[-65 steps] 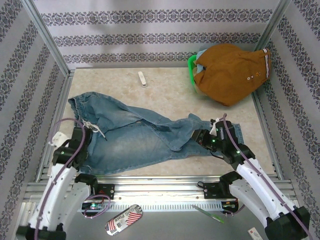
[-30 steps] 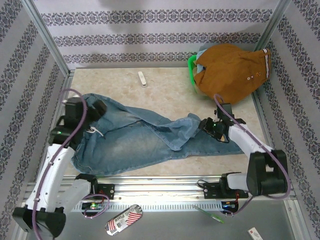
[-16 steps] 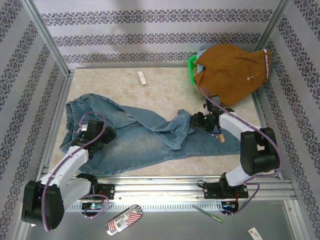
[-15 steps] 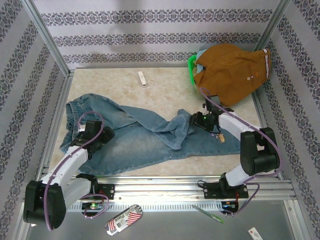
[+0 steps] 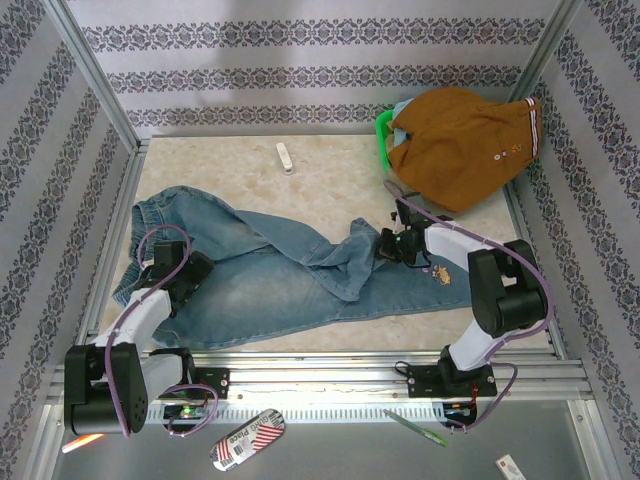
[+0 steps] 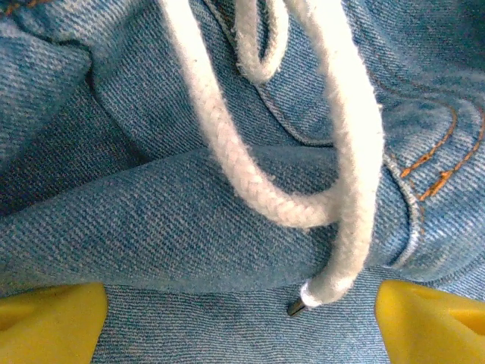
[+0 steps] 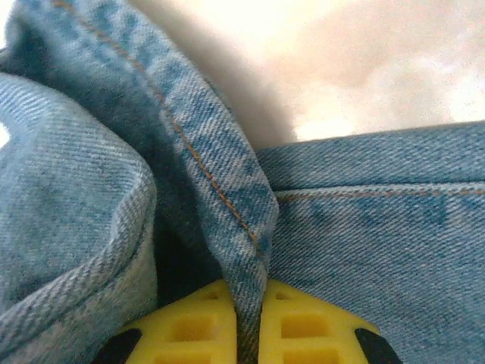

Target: Fold and stack the trousers

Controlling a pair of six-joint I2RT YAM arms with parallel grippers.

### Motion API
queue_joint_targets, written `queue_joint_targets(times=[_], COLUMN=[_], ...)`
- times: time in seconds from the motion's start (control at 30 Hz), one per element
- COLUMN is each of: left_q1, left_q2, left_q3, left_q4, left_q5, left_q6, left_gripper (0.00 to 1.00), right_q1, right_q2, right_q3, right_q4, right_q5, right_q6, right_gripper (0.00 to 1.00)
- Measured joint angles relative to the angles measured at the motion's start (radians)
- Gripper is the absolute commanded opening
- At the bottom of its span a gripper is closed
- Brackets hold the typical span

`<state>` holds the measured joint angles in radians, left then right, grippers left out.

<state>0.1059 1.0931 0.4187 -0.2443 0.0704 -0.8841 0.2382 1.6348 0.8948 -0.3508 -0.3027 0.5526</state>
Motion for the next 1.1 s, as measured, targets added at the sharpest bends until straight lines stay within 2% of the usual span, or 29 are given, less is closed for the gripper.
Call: queue_joint_targets(times=[0.2,0.4,0.63,0.83,0.87,0.9,0.93,1.0,1.1], left_q1=[0.019,0.087,0.243,0.417,0.433,0.442,0.450,0.457,0.459], left_q2=[0.001,0.009,0.028,0.074,0.077,0.079,0.079,0.076,0.066], left_q3=[0.007,0.019,0.021,0.019,0.019,0.019,0.019,0.019,0.030], left_q4=[0.002,0.012,0.055,0.121,0.129,0.134,0.136,0.140,0.140], left_q5=[-0.003,-0.003,-0.001,0.081,0.096,0.108,0.120,0.141,0.190], left_q6=[-0.001,-0.004,-0.021,-0.069,-0.077,-0.083,-0.090,-0.097,-0.105], left_gripper=[0.88,0.87,0.88,0.89,0.90,0.90,0.91,0.96,1.00], right_q1=[-0.013,-0.085,-0.227,-0.312,-0.334,-0.351,-0.367,-0.385,-0.393], right_q2=[-0.178,-0.272,-0.261,-0.338,-0.347,-0.350,-0.351,-0.351,-0.351], right_q3=[0.045,0.248,0.444,0.304,0.267,0.238,0.202,0.144,0.093], right_q4=[-0.094,-0.200,-0.248,-0.238,-0.236,-0.235,-0.232,-0.228,-0.230], right_q5=[0.059,0.151,0.240,0.289,0.290,0.291,0.292,0.296,0.290], right_q6=[-0.006,-0.044,-0.063,-0.059,-0.057,-0.053,-0.044,-0.032,-0.018], right_gripper=[0.01,0.00,0.00,0.04,0.07,0.15,0.27,0.32,0.47])
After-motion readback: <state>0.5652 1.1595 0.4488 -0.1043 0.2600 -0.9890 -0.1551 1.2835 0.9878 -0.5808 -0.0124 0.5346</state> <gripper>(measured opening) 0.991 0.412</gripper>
